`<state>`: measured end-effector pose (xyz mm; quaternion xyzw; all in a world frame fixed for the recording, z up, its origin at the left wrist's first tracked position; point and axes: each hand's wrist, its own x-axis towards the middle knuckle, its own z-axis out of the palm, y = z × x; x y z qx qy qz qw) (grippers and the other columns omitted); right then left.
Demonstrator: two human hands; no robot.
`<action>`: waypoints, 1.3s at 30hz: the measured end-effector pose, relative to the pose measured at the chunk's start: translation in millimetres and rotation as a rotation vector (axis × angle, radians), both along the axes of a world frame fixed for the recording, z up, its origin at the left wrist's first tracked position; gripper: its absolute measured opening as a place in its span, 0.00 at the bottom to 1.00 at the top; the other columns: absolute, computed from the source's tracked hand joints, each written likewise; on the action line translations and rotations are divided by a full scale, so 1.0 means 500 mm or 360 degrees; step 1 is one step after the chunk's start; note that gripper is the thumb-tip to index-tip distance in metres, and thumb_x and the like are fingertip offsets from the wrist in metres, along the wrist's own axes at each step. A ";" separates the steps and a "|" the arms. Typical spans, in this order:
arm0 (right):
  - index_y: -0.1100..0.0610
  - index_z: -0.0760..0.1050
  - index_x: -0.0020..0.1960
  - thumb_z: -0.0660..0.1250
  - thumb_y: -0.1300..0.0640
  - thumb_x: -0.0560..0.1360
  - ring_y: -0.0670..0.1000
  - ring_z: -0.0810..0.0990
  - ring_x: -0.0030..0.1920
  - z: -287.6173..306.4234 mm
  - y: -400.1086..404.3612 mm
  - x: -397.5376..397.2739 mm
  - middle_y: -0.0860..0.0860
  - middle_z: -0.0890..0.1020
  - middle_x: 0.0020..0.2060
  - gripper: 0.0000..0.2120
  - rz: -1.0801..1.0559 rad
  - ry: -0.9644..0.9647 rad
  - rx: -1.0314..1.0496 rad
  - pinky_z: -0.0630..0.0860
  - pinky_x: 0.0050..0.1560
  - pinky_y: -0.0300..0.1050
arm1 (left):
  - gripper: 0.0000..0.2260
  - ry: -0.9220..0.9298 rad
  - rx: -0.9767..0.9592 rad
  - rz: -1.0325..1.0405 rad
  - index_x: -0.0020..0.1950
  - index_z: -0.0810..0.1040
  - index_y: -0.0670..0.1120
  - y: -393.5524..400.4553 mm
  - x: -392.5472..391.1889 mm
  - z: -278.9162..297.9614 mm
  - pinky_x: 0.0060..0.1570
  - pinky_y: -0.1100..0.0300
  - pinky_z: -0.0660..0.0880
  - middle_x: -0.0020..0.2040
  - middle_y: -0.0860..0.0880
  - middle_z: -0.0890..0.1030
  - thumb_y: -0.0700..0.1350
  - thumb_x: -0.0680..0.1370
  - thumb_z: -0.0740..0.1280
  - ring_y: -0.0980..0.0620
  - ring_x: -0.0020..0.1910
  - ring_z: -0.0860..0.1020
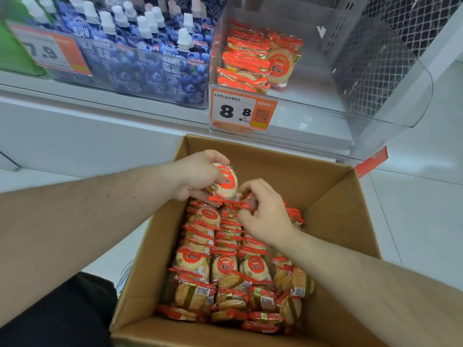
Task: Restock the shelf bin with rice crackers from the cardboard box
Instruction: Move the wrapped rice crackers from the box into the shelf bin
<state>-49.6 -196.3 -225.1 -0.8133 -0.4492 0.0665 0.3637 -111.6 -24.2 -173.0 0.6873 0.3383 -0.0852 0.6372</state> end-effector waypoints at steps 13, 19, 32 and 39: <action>0.57 0.77 0.56 0.67 0.58 0.74 0.56 0.79 0.54 -0.221 -0.072 -0.035 0.55 0.81 0.54 0.11 0.0513 0.0214 -0.1819 0.75 0.50 0.45 | 0.31 -0.0058 0.0100 -0.0279 0.60 0.76 0.56 0.027 -0.038 0.029 0.44 0.53 0.79 0.55 0.49 0.79 0.23 0.70 0.66 0.47 0.53 0.80; 0.52 0.66 0.44 0.65 0.57 0.71 0.54 0.76 0.45 -0.037 -0.073 0.043 0.49 0.72 0.44 0.07 0.0321 -0.0077 -0.1169 0.73 0.41 0.46 | 0.31 -0.0149 0.0268 -0.0347 0.61 0.76 0.55 0.011 -0.024 0.062 0.37 0.60 0.77 0.57 0.48 0.79 0.23 0.69 0.68 0.50 0.49 0.81; 0.53 0.69 0.39 0.59 0.54 0.70 0.57 0.69 0.68 0.189 -0.135 0.033 0.55 0.67 0.70 0.03 -0.0140 -0.0461 0.0260 0.71 0.64 0.51 | 0.32 -0.0467 0.0302 -0.0323 0.61 0.77 0.58 -0.061 -0.024 0.136 0.40 0.52 0.74 0.59 0.52 0.80 0.27 0.66 0.69 0.44 0.45 0.80; 0.53 0.72 0.45 0.69 0.62 0.66 0.59 0.72 0.64 0.189 -0.107 0.032 0.57 0.68 0.69 0.10 0.0111 -0.0616 0.0286 0.70 0.63 0.48 | 0.26 -0.0670 -0.0203 -0.0247 0.63 0.72 0.42 -0.109 -0.031 0.161 0.41 0.55 0.71 0.48 0.45 0.81 0.33 0.64 0.67 0.48 0.43 0.78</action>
